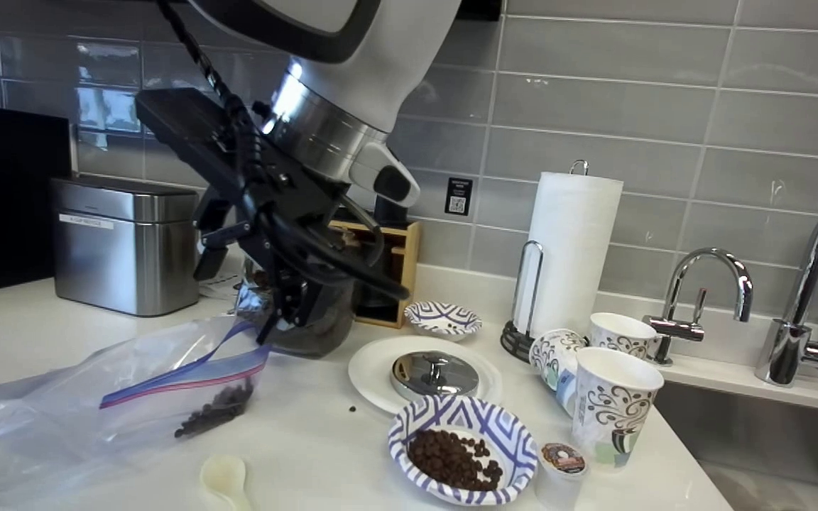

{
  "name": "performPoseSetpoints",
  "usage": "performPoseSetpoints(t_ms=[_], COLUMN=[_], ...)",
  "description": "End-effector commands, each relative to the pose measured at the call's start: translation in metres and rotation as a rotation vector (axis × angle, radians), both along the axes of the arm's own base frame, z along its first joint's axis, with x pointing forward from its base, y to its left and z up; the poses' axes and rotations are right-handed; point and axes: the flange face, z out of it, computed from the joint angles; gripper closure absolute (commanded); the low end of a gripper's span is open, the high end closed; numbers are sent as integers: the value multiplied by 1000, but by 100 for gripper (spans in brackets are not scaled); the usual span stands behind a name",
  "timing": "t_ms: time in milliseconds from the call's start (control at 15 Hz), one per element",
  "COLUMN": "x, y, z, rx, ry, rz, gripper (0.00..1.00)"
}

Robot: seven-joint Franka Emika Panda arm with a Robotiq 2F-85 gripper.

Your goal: Open the clear bag and put some coffee beans from the bag into the black and white bowl.

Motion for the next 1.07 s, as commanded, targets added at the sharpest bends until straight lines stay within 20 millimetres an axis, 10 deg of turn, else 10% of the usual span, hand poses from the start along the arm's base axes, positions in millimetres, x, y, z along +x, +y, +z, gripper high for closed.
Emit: performPoseSetpoints(t_ms=[0, 67, 600, 1000], x=[14, 16, 35, 44], y=[14, 18, 34, 40], z=[-13, -15, -34, -48], rx=[18, 20, 61, 63], ry=[-2, -1, 1, 11], rz=[32, 38, 87, 114], gripper=[0, 25, 82, 100])
